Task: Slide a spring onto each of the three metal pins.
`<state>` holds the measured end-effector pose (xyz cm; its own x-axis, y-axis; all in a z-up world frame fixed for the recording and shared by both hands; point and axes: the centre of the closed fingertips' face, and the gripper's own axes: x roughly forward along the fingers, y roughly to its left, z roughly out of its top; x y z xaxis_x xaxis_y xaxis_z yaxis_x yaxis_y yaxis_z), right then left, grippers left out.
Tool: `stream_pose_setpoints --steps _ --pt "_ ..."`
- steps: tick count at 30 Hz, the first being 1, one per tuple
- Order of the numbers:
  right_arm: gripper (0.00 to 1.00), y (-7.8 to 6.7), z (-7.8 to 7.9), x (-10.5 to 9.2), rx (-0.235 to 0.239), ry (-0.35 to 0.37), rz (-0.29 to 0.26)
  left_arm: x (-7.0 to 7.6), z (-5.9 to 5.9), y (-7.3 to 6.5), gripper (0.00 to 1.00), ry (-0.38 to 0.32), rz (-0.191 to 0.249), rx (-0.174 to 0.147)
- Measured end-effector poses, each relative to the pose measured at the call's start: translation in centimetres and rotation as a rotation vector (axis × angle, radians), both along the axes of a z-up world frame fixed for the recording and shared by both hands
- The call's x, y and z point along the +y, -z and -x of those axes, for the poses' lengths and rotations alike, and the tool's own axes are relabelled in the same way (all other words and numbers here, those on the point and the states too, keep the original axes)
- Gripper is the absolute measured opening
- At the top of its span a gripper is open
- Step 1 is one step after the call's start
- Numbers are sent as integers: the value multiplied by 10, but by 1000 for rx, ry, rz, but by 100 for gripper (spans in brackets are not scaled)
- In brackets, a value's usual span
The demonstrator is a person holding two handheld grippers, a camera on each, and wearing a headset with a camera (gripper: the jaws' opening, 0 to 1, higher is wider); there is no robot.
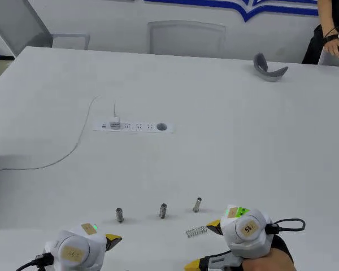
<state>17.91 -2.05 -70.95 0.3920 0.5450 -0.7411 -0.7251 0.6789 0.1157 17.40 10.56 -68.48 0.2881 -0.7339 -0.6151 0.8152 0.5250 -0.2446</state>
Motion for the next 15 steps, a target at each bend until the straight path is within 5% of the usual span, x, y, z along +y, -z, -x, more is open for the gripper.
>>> stream_pose_setpoints --steps 15 --pt "75 -8 5 -25 -8 107 -64 -9 -2 3 68 7 -6 -2"
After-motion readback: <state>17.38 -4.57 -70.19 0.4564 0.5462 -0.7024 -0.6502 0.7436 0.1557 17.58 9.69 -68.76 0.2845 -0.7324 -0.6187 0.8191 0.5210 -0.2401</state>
